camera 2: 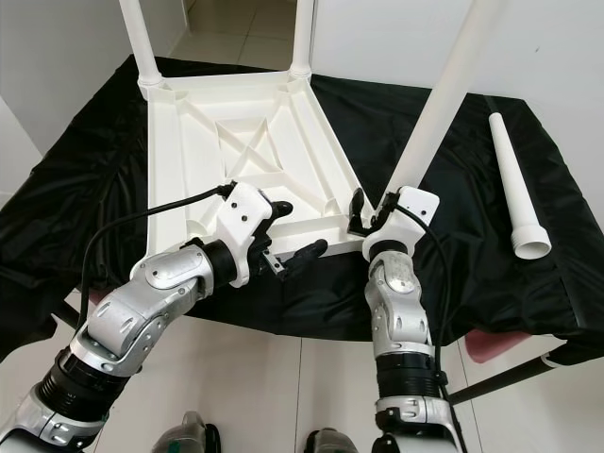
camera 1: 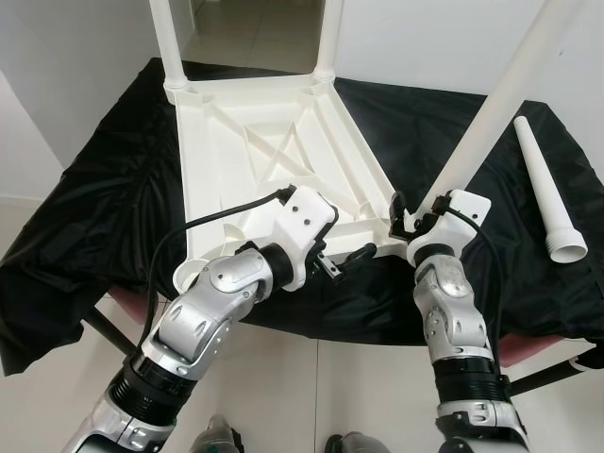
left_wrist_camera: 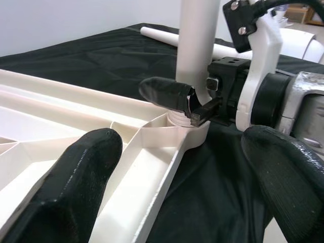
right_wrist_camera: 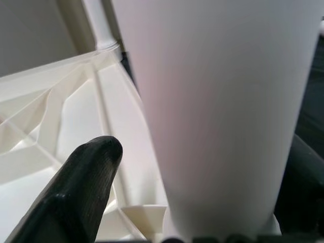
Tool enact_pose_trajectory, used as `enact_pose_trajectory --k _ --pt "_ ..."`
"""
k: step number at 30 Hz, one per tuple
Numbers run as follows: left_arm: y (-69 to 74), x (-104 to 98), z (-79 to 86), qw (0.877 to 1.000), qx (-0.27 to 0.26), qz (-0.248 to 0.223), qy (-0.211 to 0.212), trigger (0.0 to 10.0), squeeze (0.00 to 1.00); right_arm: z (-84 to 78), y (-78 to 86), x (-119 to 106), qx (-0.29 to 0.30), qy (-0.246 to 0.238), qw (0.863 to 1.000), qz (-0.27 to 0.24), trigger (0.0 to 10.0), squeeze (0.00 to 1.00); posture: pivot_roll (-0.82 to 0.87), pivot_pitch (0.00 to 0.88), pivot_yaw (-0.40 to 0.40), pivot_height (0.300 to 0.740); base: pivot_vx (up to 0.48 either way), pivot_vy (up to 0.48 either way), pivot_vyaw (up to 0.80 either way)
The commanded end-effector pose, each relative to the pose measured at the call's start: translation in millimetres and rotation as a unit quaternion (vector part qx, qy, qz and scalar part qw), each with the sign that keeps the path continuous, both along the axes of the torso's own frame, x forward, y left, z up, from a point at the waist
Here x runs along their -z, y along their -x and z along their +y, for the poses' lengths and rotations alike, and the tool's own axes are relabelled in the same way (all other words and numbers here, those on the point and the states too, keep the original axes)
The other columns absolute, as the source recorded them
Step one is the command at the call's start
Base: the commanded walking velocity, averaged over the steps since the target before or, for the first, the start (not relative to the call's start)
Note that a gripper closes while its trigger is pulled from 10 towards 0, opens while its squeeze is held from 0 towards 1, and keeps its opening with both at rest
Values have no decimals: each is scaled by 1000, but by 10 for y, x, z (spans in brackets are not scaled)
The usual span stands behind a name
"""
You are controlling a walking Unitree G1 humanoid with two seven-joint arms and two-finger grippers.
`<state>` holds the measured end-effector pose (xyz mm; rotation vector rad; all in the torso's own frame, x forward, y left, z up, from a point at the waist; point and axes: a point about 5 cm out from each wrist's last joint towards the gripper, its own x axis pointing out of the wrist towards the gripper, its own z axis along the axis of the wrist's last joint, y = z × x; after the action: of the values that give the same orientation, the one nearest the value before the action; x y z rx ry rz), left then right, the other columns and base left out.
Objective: Building children table
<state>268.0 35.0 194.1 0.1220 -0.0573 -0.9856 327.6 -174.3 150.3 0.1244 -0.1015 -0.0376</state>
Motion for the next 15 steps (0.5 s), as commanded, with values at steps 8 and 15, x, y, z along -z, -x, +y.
enact_pose_trajectory --k 8,15 --pt "16 -2 -20 999 33 -3 -5 10000 0 -43 -49 18 -70 10 997 -2 10000 0 59 20 -36 740 0 0 0" --pt "19 1 -18 999 32 -5 -7 10000 0 -174 -66 28 -161 59 985 -1 10000 0 63 19 -38 740 0 0 0"
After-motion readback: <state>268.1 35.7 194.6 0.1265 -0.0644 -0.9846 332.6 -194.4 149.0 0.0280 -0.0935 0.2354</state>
